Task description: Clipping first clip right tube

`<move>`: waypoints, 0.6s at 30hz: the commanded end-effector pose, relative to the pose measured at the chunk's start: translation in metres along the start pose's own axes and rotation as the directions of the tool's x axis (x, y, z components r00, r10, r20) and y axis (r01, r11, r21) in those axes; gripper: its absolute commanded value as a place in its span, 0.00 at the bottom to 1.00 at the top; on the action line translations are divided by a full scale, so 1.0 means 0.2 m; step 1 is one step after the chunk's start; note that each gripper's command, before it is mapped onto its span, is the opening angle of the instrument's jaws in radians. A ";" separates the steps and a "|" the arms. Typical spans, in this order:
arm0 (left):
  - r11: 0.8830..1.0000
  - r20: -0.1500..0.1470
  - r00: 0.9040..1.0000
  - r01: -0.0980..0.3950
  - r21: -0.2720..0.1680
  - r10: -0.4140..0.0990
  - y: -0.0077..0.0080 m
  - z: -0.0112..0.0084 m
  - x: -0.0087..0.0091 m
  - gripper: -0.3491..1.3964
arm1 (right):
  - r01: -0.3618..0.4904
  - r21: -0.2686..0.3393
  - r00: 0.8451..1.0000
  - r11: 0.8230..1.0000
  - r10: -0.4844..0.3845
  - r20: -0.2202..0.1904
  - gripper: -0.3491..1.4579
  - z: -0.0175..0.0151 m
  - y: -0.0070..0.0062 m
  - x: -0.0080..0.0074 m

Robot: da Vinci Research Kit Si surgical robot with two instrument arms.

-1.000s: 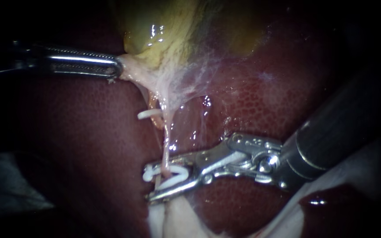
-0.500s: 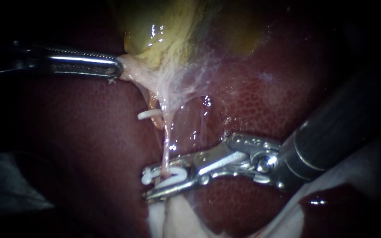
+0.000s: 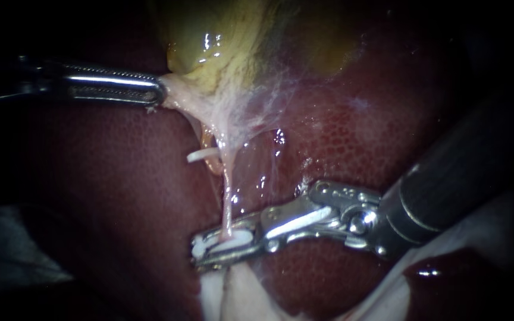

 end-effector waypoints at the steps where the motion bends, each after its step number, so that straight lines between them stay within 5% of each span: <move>1: 1.000 0.000 1.000 0.000 0.000 0.000 0.000 0.000 0.000 0.00 | 0.000 0.000 1.000 1.000 0.000 0.000 0.16 0.000 0.000 0.000; 7: 1.000 0.000 1.000 0.000 0.000 0.000 0.000 0.000 0.000 0.00 | -0.011 0.014 1.000 1.000 0.011 0.008 0.00 -0.001 -0.001 -0.001; 18: 1.000 0.000 1.000 0.000 0.000 0.000 0.000 0.000 0.000 0.00 | -0.037 -0.004 0.998 0.999 0.037 0.045 0.00 -0.004 -0.002 -0.002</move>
